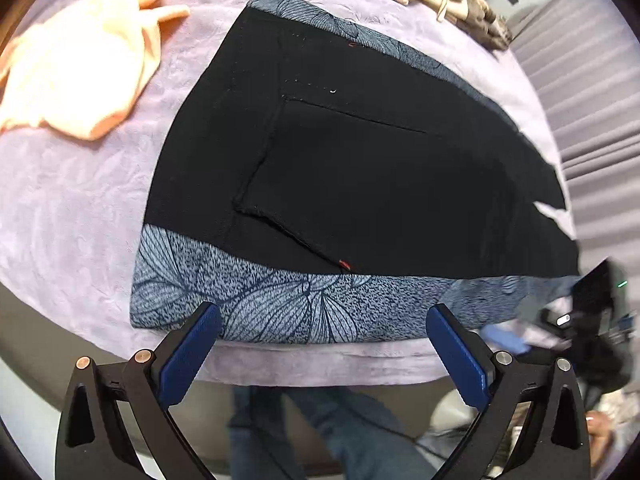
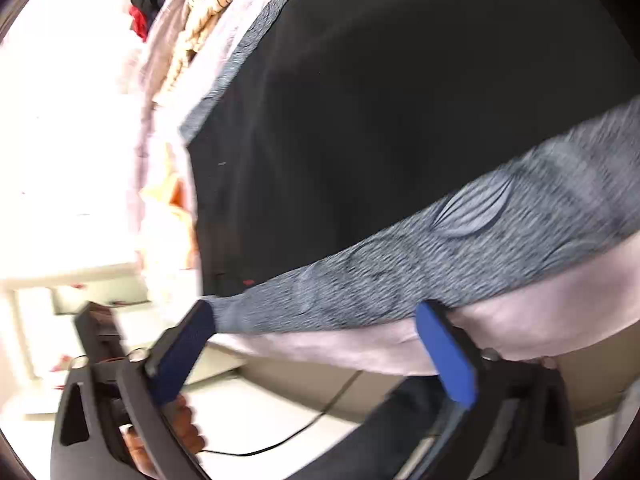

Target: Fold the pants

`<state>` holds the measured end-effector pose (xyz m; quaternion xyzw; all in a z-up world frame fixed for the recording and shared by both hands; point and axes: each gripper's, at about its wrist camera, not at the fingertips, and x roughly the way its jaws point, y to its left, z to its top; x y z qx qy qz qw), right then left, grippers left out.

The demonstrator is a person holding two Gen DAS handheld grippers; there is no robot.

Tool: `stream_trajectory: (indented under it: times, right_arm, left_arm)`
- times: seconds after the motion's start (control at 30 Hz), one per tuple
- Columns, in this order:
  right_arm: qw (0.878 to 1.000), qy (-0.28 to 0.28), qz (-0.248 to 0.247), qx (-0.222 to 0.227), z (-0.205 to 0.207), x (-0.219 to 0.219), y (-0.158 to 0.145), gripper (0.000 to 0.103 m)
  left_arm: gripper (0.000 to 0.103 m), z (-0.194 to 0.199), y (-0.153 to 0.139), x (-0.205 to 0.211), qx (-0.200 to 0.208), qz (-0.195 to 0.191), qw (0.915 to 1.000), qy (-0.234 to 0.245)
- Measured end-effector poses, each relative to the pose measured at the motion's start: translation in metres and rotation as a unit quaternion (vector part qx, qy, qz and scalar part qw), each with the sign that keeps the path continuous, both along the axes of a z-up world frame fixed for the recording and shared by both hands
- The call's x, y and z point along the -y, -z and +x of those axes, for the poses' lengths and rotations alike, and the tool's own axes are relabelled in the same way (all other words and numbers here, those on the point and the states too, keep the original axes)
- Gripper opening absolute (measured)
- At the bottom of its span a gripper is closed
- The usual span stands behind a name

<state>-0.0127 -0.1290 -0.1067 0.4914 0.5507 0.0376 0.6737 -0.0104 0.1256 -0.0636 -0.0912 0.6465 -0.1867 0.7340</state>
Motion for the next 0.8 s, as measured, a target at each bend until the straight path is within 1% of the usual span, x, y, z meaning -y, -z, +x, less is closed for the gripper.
stream_trajectory:
  times: [0.03,0.13,0.27,0.3,0.43,0.5,0.53,0.57,0.6,0.67,0.73,0.8]
  right_arm:
    - [1.000,0.002,0.015,-0.003,-0.003,-0.002,0.006,0.081]
    - [0.999,0.007,0.034,-0.009,-0.008,-0.010,0.020,0.081]
    - [0.997,0.027,0.073,0.026,-0.002,-0.018,0.027,0.081]
    - [0.996,0.027,0.075,0.029,0.001,-0.020,0.028,0.081]
    - [0.996,0.026,0.082,0.006,0.013,-0.035,0.048,0.081]
    - [0.995,0.026,0.094,0.008,0.023,-0.041,0.052,0.082]
    - [0.994,0.028,0.102,0.020,0.028,-0.043,0.048,0.082]
    - [0.993,0.031,0.108,0.043,0.035,-0.042,0.039,0.082]
    - [0.992,0.032,0.109,0.060,0.040,-0.042,0.030,0.082]
    - [0.990,0.025,0.104,0.090,0.051,-0.042,0.009,0.082]
    - [0.989,0.018,0.101,0.108,0.055,-0.043,-0.005,0.082]
    - [0.988,0.011,0.100,0.116,0.058,-0.044,-0.013,0.082]
  left_arm:
    - [0.103,-0.001,0.002,-0.004,-0.004,-0.008,1.0000,-0.004]
    - [0.103,-0.007,0.011,-0.014,-0.010,-0.015,0.9998,-0.010]
    - [0.103,-0.012,0.014,-0.022,-0.013,-0.022,0.9995,-0.019]
    - [0.103,-0.013,0.014,-0.025,-0.014,-0.024,0.9994,-0.020]
    - [0.103,-0.014,0.019,-0.029,-0.017,-0.023,0.9993,-0.022]
    - [0.103,-0.014,0.021,-0.028,-0.024,-0.029,0.9990,-0.025]
    - [0.103,-0.014,0.023,-0.025,-0.034,-0.045,0.9980,-0.030]
    - [0.103,-0.012,0.024,-0.022,-0.043,-0.062,0.9966,-0.034]
    - [0.103,-0.011,0.025,-0.015,-0.053,-0.091,0.9936,-0.038]
    - [0.103,-0.009,0.023,-0.004,-0.060,-0.134,0.9881,-0.047]
    - [0.103,-0.003,0.024,0.003,-0.060,-0.155,0.9840,-0.063]
    - [0.102,0.006,0.031,0.004,-0.064,-0.165,0.9799,-0.093]
